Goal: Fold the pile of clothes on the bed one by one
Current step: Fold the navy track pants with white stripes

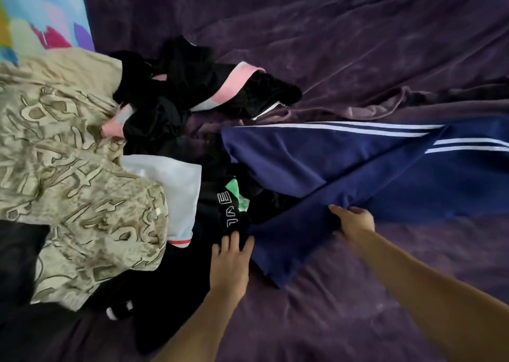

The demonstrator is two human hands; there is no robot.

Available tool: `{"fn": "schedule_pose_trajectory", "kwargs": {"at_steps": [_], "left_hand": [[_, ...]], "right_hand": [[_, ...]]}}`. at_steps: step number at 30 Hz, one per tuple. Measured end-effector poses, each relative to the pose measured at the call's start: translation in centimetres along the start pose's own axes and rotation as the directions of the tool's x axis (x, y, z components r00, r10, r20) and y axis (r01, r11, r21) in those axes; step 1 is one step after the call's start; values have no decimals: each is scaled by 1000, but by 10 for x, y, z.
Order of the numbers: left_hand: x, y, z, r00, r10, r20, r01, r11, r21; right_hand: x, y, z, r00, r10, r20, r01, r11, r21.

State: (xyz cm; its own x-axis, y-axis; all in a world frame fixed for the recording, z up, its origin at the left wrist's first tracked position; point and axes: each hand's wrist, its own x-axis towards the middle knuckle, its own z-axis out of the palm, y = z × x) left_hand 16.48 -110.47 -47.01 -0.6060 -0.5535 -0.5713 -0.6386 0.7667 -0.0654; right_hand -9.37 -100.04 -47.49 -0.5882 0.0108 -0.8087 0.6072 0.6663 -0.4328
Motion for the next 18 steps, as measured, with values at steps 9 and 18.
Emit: {"fn": "schedule_pose_trajectory", "kwargs": {"at_steps": [9,18], "left_hand": [[40,-28,-62,988,13,-153,-97,823,-560],[141,-84,-172,894,-267,360,367,-24,-930]], "right_hand": [[-51,-82,13,854,152,497,-312,915,256],[-51,-215,53,859,-152,489,-36,935,354]]}}
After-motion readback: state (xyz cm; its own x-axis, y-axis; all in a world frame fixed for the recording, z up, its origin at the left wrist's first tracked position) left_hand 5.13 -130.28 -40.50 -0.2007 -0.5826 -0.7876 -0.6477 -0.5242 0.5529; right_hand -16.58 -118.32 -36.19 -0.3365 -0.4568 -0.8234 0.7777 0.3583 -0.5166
